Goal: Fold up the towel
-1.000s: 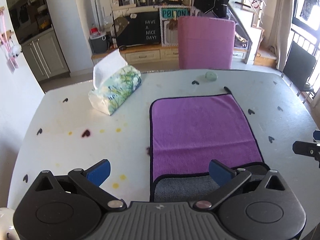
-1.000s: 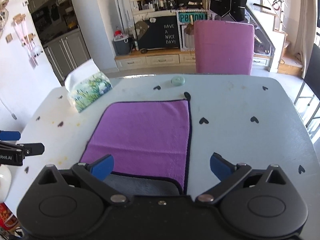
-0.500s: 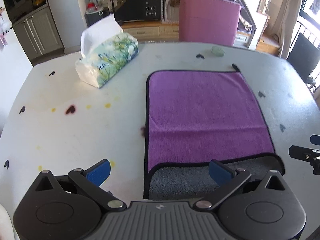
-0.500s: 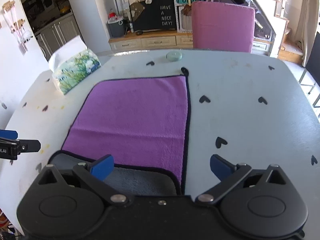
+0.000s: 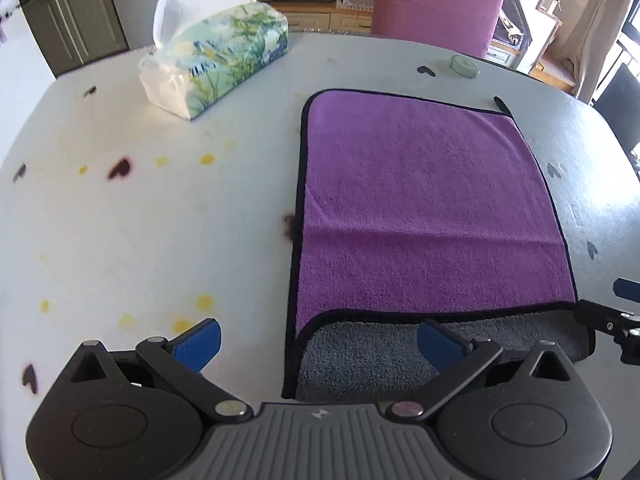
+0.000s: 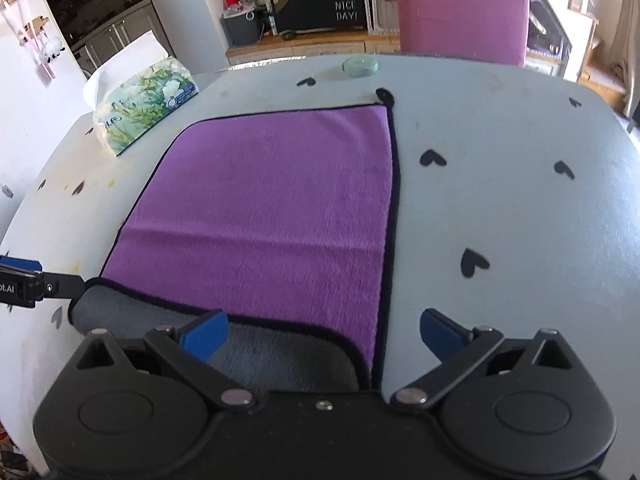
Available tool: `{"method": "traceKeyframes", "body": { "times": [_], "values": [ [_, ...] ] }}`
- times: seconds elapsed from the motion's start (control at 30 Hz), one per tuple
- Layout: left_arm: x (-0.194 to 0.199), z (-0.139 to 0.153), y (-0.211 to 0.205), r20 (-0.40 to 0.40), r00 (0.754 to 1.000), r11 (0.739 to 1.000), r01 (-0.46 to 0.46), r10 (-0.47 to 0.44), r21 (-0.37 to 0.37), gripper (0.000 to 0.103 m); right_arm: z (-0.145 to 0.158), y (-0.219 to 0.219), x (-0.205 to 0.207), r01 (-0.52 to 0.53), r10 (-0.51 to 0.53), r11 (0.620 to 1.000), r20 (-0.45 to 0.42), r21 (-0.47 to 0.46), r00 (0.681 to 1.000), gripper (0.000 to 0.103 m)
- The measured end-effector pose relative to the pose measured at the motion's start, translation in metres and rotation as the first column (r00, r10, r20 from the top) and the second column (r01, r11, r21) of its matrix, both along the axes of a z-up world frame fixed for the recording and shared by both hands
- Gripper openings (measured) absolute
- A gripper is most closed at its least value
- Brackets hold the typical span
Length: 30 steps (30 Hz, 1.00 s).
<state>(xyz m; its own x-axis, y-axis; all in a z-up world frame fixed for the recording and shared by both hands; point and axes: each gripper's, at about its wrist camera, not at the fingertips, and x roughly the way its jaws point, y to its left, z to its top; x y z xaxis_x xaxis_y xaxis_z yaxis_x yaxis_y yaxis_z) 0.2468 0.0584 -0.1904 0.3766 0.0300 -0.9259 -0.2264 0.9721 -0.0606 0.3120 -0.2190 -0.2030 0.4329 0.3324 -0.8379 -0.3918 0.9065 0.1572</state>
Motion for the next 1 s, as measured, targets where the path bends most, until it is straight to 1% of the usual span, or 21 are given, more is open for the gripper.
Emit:
{"method": "traceKeyframes", "body": {
  "times": [0.07, 0.13, 0.2, 0.3, 0.37, 0.43, 0.47, 0.5, 0.57, 0.73, 0.83, 0.9, 1.0],
  "values": [
    [0.001, -0.003, 0.0, -0.001, 1.0, 1.0, 0.005, -0.005, -0.002, 0.102, -0.001, 0.0, 0.002, -0.015, 0.015, 1.0, 0.007, 0.012, 1.0, 0.102],
    [0.003, -0.005, -0.002, -0.006, 1.0, 1.0, 0.019, -0.019, 0.01, 0.102, -0.001, -0.003, 0.006, -0.007, 0.008, 0.998, -0.02, 0.067, 1.0, 0.102],
    [0.004, -0.008, -0.003, -0.01, 0.999, 0.999, 0.044, -0.044, 0.01, 0.101, -0.003, -0.005, 0.009, 0.019, -0.014, 0.996, -0.055, 0.089, 0.998, 0.102],
    [0.006, -0.013, -0.005, -0.021, 0.998, 0.998, 0.059, -0.059, -0.006, 0.093, -0.006, -0.006, 0.011, 0.03, -0.024, 0.996, -0.079, 0.078, 0.997, 0.102],
    [0.006, -0.015, -0.006, -0.027, 0.997, 0.998, 0.066, -0.067, -0.011, 0.083, -0.009, -0.005, 0.013, 0.03, -0.023, 0.998, -0.101, 0.063, 0.995, 0.102],
    [0.006, -0.016, -0.009, -0.029, 0.996, 0.996, 0.086, -0.086, -0.008, 0.08, -0.011, -0.005, 0.014, 0.03, -0.024, 0.998, -0.117, 0.054, 0.993, 0.096],
    [0.006, -0.016, -0.011, -0.029, 0.995, 0.995, 0.097, -0.097, -0.001, 0.078, -0.012, -0.004, 0.014, 0.026, -0.02, 0.998, -0.121, 0.051, 0.992, 0.086],
    [0.006, -0.016, -0.012, -0.029, 0.994, 0.994, 0.108, -0.108, 0.004, 0.076, -0.013, -0.004, 0.015, 0.019, -0.012, 0.999, -0.128, 0.051, 0.992, 0.08],
    [0.006, -0.017, -0.014, -0.032, 0.992, 0.992, 0.126, -0.126, 0.0, 0.07, -0.015, -0.004, 0.015, 0.007, 0.0, 0.999, -0.145, 0.049, 0.989, 0.077],
    [0.006, -0.017, -0.013, -0.048, 0.992, 0.993, 0.118, -0.119, -0.021, 0.063, -0.018, -0.004, 0.015, 0.001, 0.002, 1.0, -0.156, 0.022, 0.988, 0.069],
    [0.006, -0.017, -0.008, -0.055, 0.994, 0.995, 0.098, -0.099, -0.035, 0.058, -0.02, -0.005, 0.017, -0.002, 0.002, 1.0, -0.174, 0.001, 0.985, 0.061],
    [0.006, -0.017, -0.004, -0.054, 0.995, 0.996, 0.077, -0.08, -0.049, 0.055, -0.022, -0.006, 0.017, -0.011, 0.01, 1.0, -0.182, -0.004, 0.983, 0.053],
    [0.007, -0.017, 0.0, -0.06, 0.996, 0.996, 0.067, -0.07, -0.061, 0.051, -0.023, -0.004, 0.017, -0.034, 0.029, 0.999, -0.186, -0.022, 0.982, 0.047]
  ]
}}
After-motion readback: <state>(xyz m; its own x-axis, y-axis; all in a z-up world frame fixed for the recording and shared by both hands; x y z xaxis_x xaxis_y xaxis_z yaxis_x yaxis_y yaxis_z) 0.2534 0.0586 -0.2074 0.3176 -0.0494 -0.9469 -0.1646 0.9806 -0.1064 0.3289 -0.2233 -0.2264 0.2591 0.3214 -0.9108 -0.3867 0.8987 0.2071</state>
